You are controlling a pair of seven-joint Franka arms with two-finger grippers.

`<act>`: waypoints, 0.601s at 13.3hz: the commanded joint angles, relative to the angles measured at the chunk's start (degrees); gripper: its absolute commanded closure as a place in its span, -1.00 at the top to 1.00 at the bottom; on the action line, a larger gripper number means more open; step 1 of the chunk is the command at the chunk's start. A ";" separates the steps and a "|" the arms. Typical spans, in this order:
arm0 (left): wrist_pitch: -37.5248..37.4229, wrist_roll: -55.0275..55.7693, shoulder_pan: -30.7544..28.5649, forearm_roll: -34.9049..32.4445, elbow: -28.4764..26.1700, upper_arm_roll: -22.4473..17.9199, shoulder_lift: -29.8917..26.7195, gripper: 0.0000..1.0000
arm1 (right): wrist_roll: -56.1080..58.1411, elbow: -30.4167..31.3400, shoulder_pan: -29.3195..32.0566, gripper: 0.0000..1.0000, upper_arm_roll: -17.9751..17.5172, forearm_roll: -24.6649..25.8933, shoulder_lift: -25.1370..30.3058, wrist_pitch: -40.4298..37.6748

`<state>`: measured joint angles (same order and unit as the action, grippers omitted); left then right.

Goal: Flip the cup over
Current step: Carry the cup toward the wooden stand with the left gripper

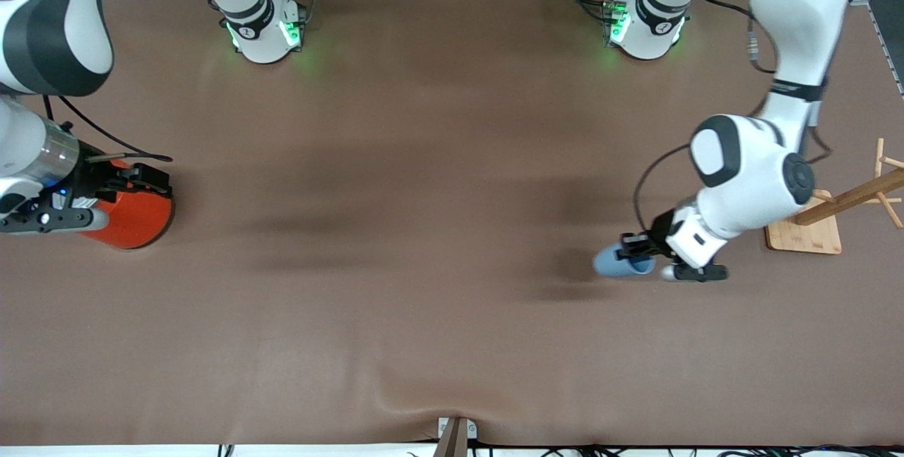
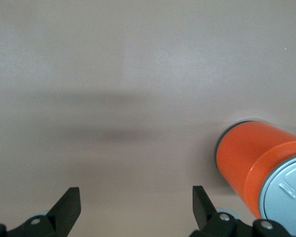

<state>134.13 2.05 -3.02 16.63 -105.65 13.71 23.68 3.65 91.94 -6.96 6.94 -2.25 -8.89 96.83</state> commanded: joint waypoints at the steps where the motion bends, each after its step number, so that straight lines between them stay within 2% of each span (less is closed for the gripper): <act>1: -5.36 3.41 -1.80 -6.51 0.53 0.26 -1.09 -1.00 | -1.01 2.80 2.30 1.00 -2.20 0.14 3.79 -0.67; 5: -6.34 3.75 -4.53 -14.32 -1.31 0.26 -0.65 -1.00 | -1.01 3.07 5.38 1.00 -4.21 0.31 6.16 -3.04; 8: -5.90 4.37 -4.71 -18.29 -1.31 0.26 0.75 -1.00 | -1.01 2.98 5.91 1.00 -4.39 0.31 8.00 -5.67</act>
<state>128.49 4.60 -7.52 0.93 -106.95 13.59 24.08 3.63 92.80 -2.70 4.27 -2.21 -4.06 92.13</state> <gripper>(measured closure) 0.947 0.000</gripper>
